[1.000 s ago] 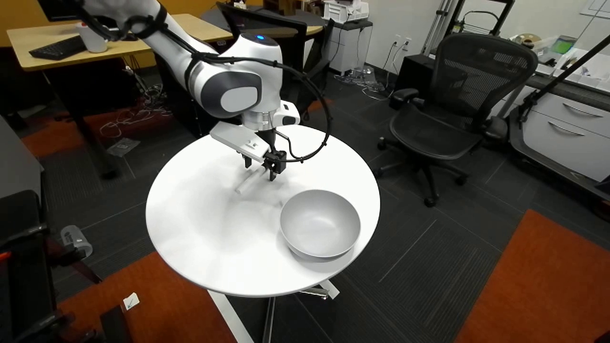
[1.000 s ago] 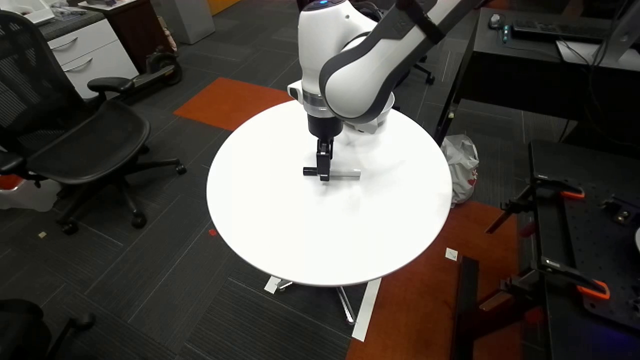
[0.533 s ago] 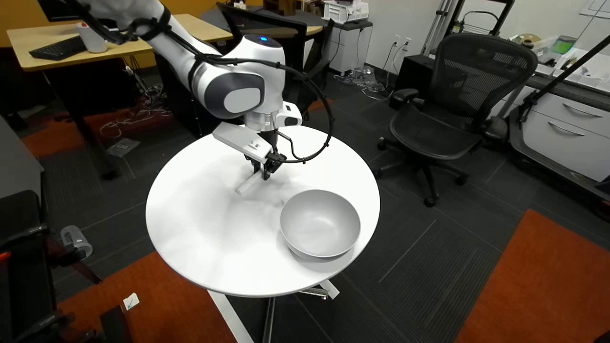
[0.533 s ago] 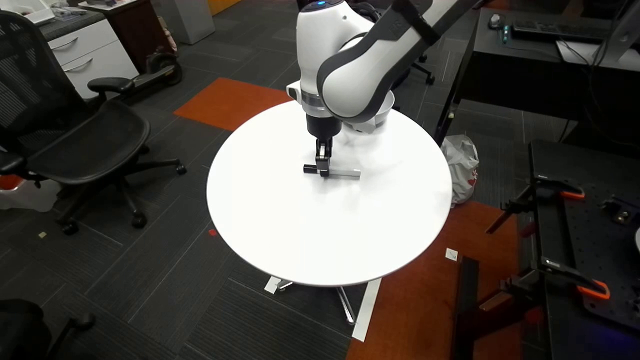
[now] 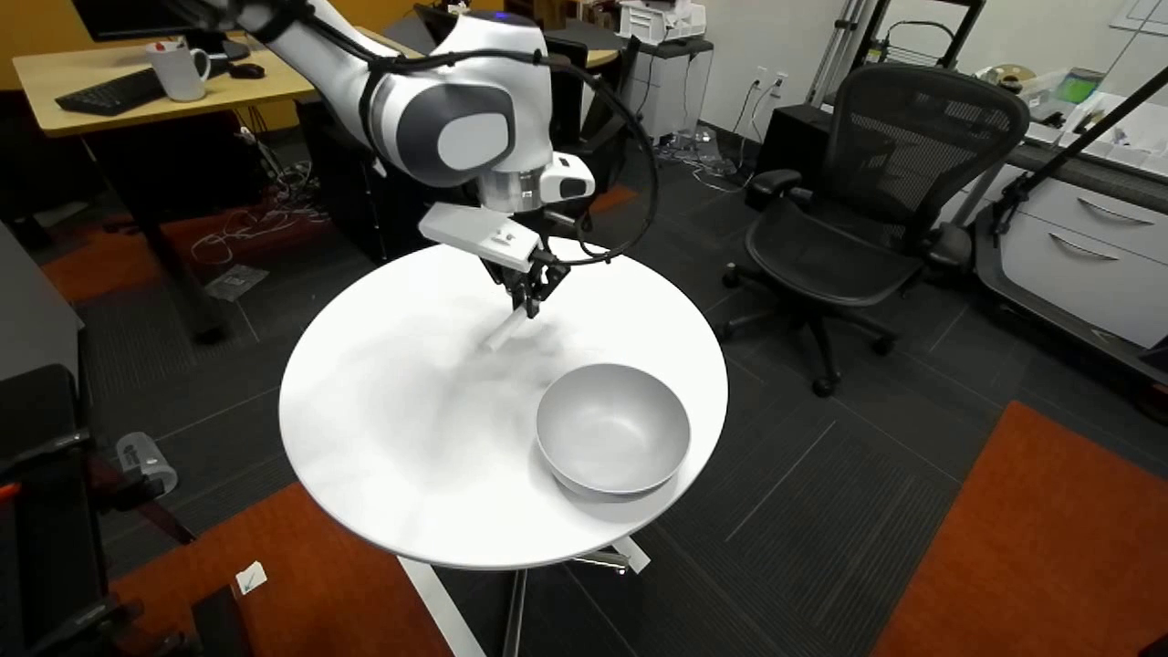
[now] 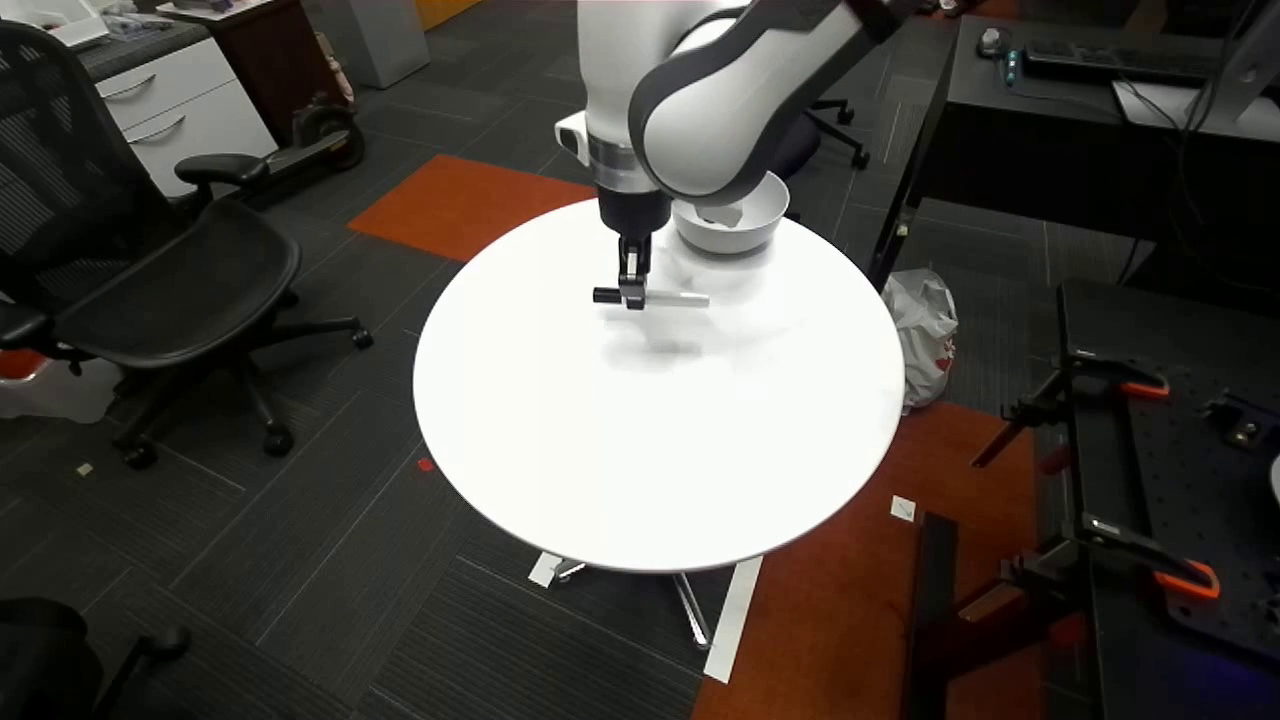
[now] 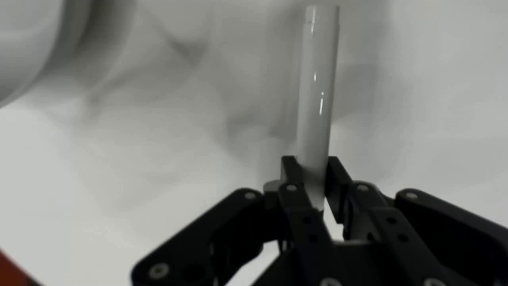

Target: Put the marker in the bowl

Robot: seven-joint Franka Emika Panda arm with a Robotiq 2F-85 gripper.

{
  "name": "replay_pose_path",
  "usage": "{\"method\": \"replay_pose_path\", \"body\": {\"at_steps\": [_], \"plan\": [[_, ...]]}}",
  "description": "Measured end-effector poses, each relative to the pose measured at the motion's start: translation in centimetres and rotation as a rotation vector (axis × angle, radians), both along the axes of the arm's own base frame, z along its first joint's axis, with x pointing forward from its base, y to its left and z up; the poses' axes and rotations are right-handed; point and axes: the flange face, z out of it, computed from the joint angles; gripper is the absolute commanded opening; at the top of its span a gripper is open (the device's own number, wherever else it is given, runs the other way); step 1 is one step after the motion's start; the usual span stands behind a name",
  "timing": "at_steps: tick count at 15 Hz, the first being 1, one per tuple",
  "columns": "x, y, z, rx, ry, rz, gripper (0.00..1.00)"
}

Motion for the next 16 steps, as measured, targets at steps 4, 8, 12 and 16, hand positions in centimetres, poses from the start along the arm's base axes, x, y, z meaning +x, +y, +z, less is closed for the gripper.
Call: {"method": "replay_pose_path", "body": {"at_steps": [4,8,12,16], "plan": [[0.8,-3.7,7.6,-0.108,-0.101,-0.062,0.05],[0.0,-9.7,12.5,-0.192,-0.15,-0.179,0.05],[-1.3,-14.9,13.2,-0.239,-0.148,-0.293,0.05],[-2.7,-17.8,11.3,-0.241,-0.112,-0.357,0.05]]}}
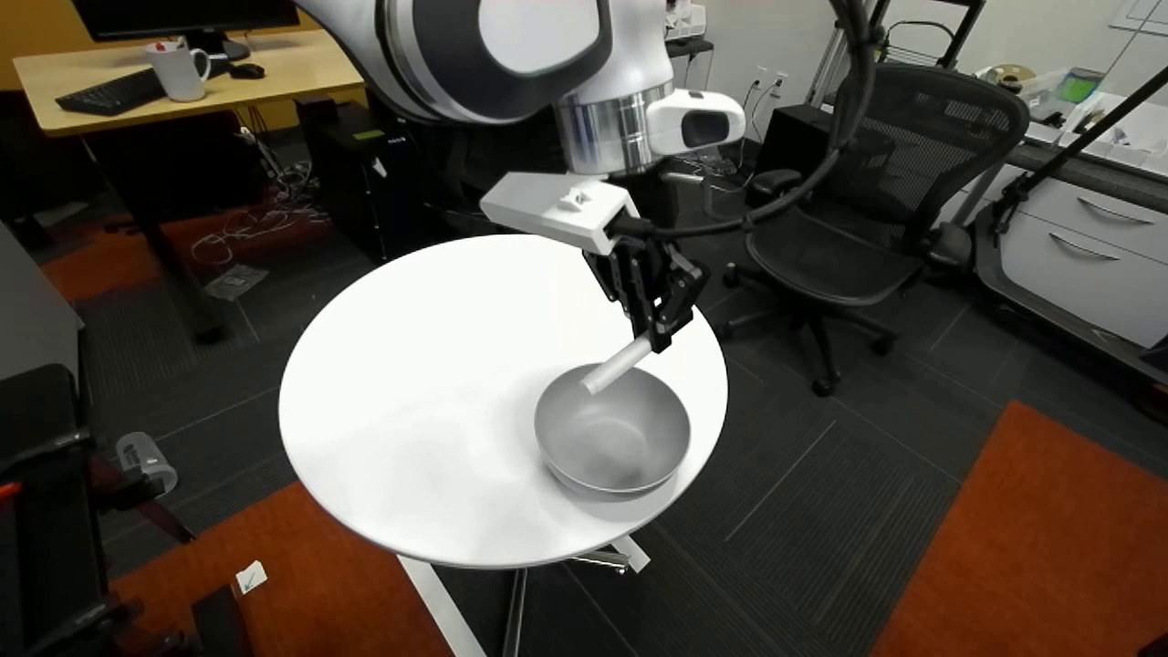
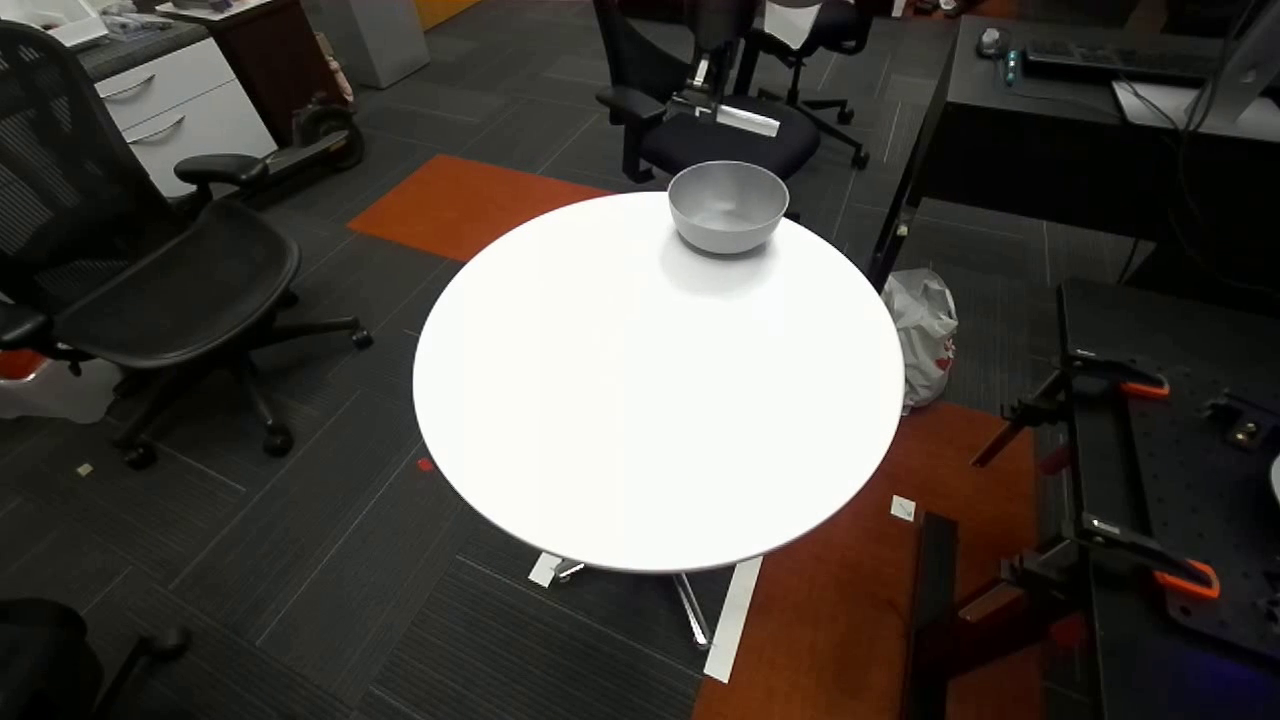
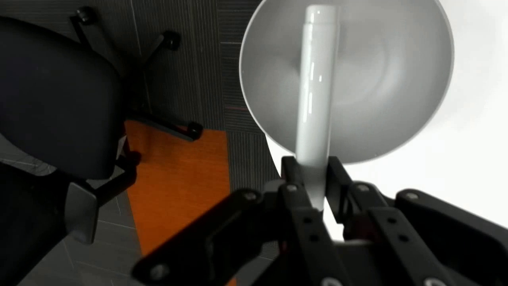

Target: Put the marker in the bowl

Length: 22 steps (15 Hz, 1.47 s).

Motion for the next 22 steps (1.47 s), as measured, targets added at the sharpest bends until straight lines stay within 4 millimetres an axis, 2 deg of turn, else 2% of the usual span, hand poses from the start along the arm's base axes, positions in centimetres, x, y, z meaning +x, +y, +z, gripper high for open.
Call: {"method": "replay_pose_path", "body": {"at_steps": [6,7,8,15,16,22], "plan": [[-0.8,-0.9,-4.1,0.022,0.052,-0.039,0.05],[-0.8,-0.8,-4.6,0.025,0.057,-0.041,0.46],[-0.8,-0.7,-4.9,0.028,0.062,-0.041,0.47],[-0.9,-0.4,-5.7,0.057,0.062,-0.059,0.97],[-0.9,-0.4,-5.7,0.059,0.062,-0.062,1.0],[-0.9,-0.5,-5.8,0.068,0.06,-0.069,1.0]]}}
